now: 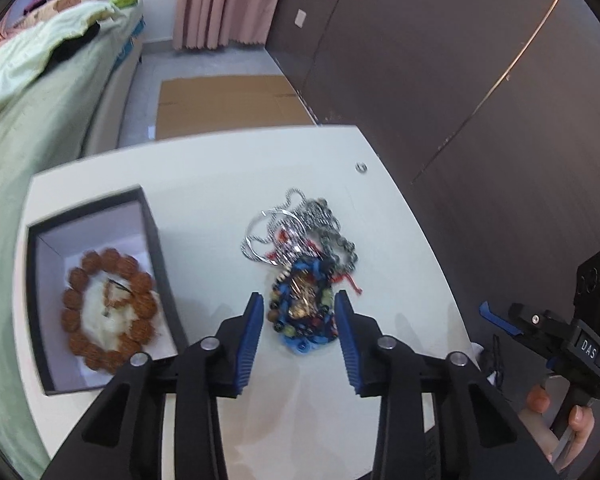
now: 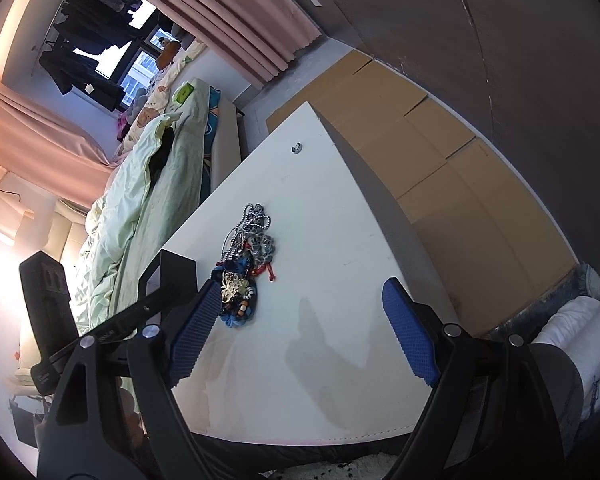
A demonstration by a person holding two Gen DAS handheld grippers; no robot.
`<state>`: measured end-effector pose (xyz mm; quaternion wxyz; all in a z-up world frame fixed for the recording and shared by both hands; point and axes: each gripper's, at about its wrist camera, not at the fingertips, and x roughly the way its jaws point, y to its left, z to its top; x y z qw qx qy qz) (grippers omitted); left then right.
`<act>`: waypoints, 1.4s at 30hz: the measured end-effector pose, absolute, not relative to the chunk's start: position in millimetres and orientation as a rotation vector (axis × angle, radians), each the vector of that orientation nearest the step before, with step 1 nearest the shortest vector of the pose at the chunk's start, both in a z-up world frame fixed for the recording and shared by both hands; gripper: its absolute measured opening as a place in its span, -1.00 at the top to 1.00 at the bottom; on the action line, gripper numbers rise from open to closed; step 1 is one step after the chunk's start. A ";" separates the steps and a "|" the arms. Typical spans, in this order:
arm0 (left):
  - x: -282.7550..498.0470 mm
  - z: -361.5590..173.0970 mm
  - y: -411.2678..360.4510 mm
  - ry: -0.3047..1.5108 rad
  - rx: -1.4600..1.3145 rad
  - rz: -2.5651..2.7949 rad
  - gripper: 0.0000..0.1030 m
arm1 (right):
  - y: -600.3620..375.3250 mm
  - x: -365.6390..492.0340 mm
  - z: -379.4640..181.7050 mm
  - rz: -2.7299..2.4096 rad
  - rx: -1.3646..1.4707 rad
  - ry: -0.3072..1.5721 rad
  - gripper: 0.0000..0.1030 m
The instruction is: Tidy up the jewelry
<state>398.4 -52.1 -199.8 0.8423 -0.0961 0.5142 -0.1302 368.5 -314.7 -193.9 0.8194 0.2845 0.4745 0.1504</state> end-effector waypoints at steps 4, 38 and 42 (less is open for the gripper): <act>398.4 -214.6 -53.2 1.147 -0.249 -0.261 0.41 | -316.9 371.2 -201.3 0.321 0.618 1.028 -0.60; 406.6 -244.9 -38.6 1.148 -0.547 -0.167 0.76 | -316.3 368.3 -217.0 0.343 0.640 1.068 -0.59; 408.9 -249.8 -35.5 1.133 -0.604 -0.183 0.31 | -317.9 369.9 -216.1 0.338 0.640 1.067 -0.59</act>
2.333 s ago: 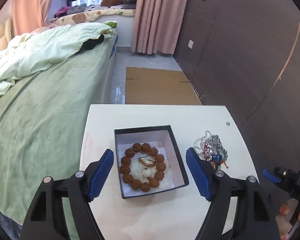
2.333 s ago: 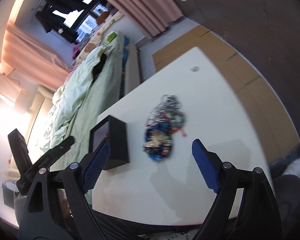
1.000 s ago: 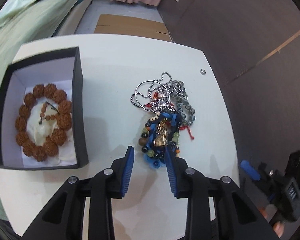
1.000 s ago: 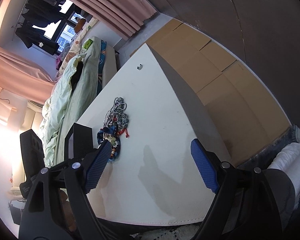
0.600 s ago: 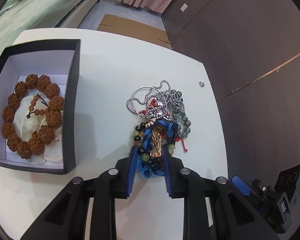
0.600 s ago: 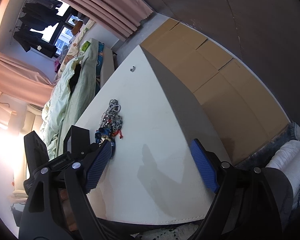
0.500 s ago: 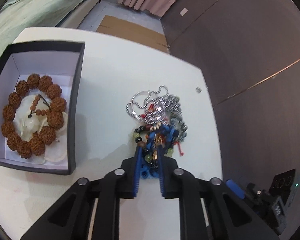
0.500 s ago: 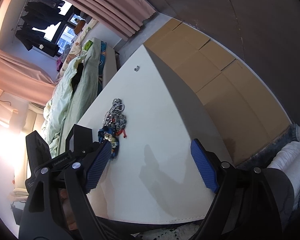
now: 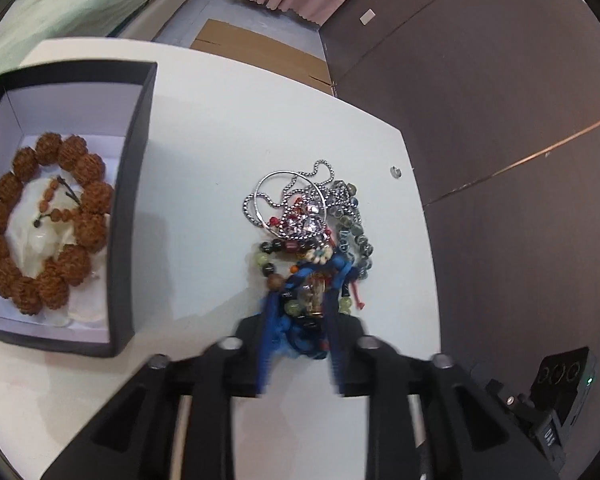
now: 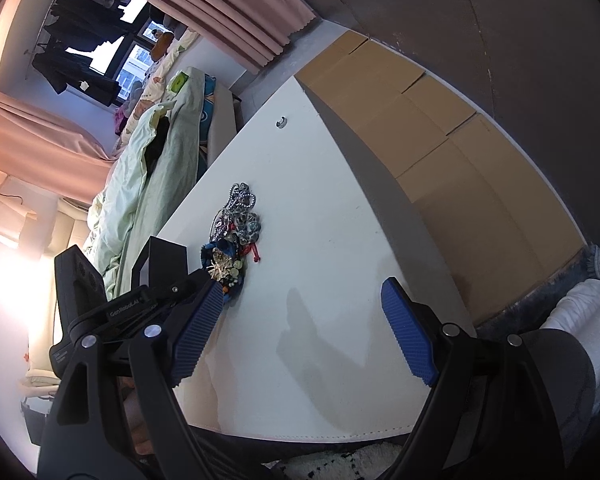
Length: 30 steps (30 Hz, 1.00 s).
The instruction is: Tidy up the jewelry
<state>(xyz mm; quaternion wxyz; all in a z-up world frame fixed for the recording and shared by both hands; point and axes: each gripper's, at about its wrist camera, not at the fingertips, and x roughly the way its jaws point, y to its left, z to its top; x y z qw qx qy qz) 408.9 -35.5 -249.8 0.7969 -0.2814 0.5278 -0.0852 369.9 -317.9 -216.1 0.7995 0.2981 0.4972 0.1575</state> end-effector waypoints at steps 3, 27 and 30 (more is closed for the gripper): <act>411.8 -250.1 -37.6 1.119 -0.610 -0.191 0.23 | -318.0 370.1 -215.6 0.339 0.639 1.066 -0.59; 393.0 -184.8 -26.3 1.038 -0.593 -0.298 0.85 | -281.2 379.7 -208.5 0.421 0.623 1.088 -0.58; 390.7 -185.1 -24.8 1.053 -0.512 -0.238 0.85 | -274.4 380.8 -210.2 0.433 0.629 1.098 -0.57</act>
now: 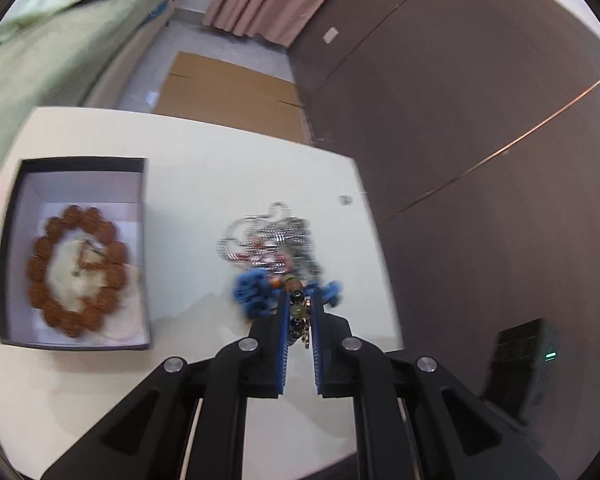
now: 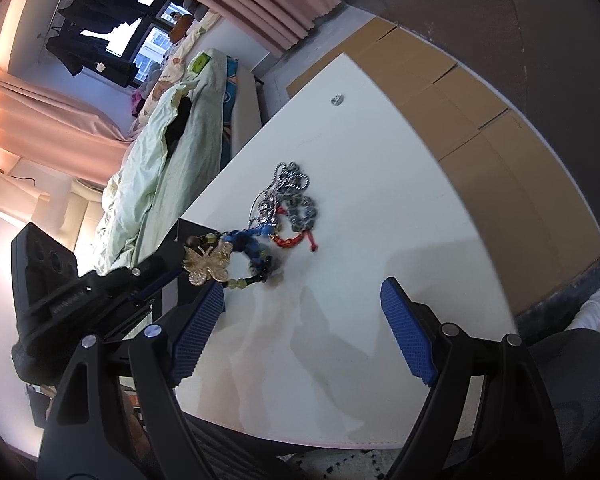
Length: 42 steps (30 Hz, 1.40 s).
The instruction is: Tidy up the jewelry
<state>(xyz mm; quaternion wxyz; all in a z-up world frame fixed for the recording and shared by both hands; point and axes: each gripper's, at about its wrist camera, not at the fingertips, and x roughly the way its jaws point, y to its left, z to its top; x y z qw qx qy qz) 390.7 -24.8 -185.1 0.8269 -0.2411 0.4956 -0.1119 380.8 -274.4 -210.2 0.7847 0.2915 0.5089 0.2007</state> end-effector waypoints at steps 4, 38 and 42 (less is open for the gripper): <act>388.6 -198.4 -20.9 1.097 -0.512 -0.238 0.85 | -268.4 381.5 -213.8 0.442 0.632 1.111 -0.57; 392.1 -231.0 -18.0 1.113 -0.550 -0.303 0.81 | -267.3 382.3 -221.6 0.415 0.630 1.145 -0.57; 384.7 -214.8 -16.5 1.093 -0.534 -0.316 0.90 | -257.9 387.1 -219.4 0.437 0.630 1.145 -0.57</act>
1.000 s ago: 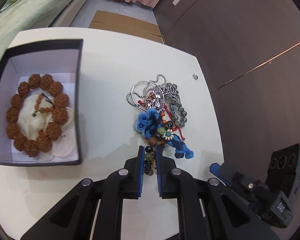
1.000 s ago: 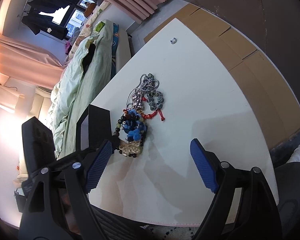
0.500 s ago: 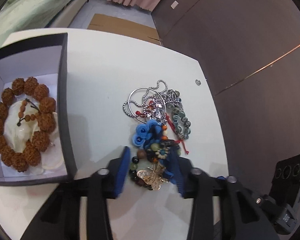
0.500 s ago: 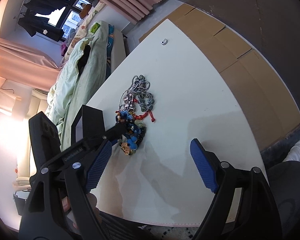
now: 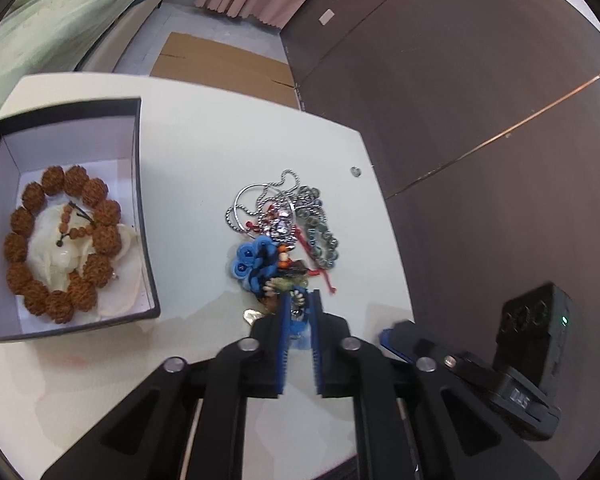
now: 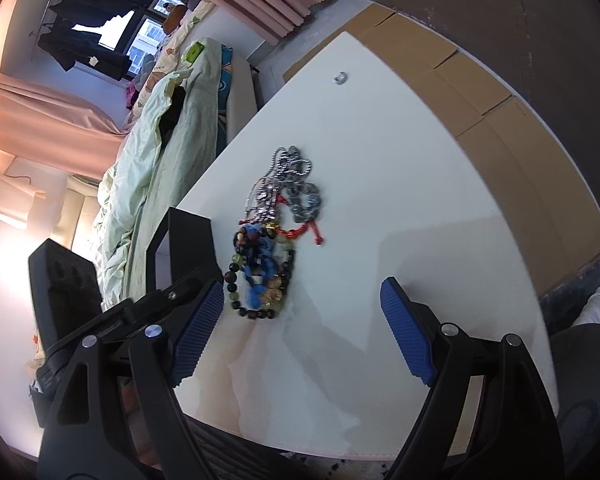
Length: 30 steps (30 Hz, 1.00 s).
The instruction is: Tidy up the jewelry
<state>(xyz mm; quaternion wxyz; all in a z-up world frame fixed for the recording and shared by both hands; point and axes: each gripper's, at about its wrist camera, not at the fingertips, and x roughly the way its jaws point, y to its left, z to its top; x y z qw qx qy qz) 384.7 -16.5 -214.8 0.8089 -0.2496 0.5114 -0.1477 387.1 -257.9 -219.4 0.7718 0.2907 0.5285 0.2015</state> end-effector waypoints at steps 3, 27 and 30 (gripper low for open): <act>373.4 -201.7 -11.2 1.074 -0.496 -0.313 0.97 | -250.9 390.2 -217.3 0.460 0.637 1.146 -0.57; 385.2 -251.6 -22.2 1.149 -0.471 -0.298 0.89 | -271.7 389.1 -218.4 0.429 0.686 1.149 -0.52; 379.8 -240.5 -18.5 1.131 -0.467 -0.314 0.89 | -266.1 390.8 -219.9 0.436 0.683 1.155 -0.52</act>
